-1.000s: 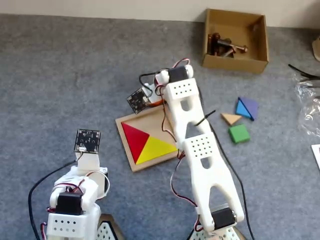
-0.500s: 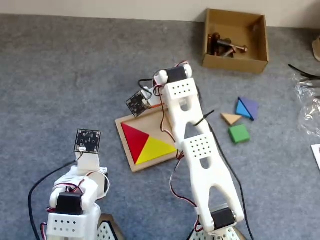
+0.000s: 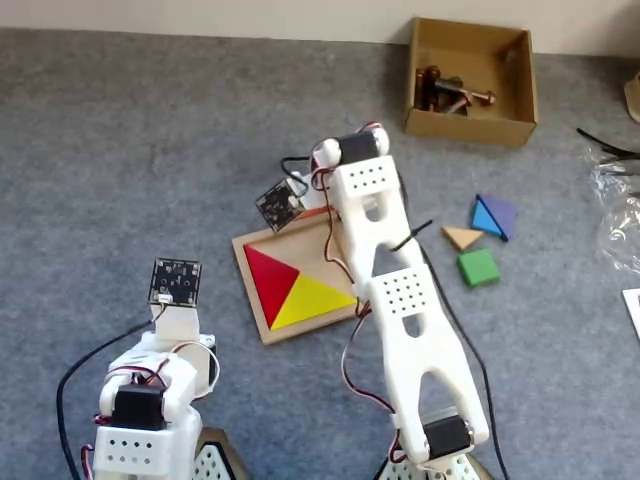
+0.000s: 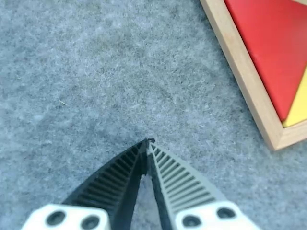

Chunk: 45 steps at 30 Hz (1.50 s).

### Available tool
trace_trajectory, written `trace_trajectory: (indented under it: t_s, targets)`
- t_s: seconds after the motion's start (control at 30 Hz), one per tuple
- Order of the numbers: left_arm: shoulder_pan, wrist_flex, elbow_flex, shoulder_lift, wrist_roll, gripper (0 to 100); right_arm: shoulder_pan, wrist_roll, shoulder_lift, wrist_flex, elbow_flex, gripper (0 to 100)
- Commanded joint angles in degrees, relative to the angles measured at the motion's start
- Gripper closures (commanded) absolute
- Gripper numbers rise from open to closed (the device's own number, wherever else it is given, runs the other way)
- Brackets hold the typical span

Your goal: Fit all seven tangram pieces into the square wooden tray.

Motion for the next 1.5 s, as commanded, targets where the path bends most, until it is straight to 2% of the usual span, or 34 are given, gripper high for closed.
trace_trajectory:
  t_s: [0.0,0.47,0.67,0.9,1.17,1.37,1.47]
  targets:
    - [0.92,-0.18,1.1,-0.4,0.35,99,1.8,-0.26,-0.13,1.71,-4.62,98.8]
    - [0.92,-0.18,1.1,-0.4,0.35,99,1.19,-0.7,-4.09,1.36,-4.62,98.8]
    - [0.92,-0.18,1.1,-0.4,0.35,99,-2.51,-12.22,-7.87,1.36,-4.62,98.8]
    - [0.92,-0.18,1.1,-0.4,0.35,99,-5.93,-12.92,-8.57,1.36,-4.62,98.7]
    - [0.92,-0.18,1.1,-0.4,0.35,99,-3.74,-12.92,-8.57,1.27,-4.62,98.7]
    - [0.92,-0.18,1.1,-0.4,0.35,99,1.8,-12.92,-8.66,1.45,-4.62,98.7]
    - [0.92,-0.18,1.1,-0.4,0.35,99,3.82,-16.7,-9.19,1.45,-4.62,98.7]
